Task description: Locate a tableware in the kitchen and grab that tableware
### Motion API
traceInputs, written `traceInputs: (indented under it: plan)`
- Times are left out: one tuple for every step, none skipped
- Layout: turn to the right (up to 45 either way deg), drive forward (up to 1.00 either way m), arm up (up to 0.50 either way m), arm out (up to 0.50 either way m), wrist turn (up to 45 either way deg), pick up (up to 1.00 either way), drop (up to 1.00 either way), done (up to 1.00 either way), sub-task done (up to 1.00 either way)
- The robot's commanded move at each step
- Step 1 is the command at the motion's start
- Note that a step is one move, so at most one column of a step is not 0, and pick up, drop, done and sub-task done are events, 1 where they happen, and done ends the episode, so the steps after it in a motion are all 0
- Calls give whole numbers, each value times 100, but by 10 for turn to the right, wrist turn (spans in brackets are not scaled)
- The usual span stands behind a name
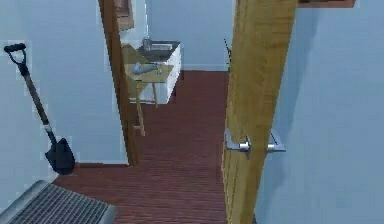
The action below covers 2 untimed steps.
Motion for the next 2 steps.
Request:
traceInputs:
  plan:
    - [-180, 0, 0, 0, 0, 0, 0, 0, 0]
    - [0, 65, 0, 0, 0, 0, 0, 0, 0]
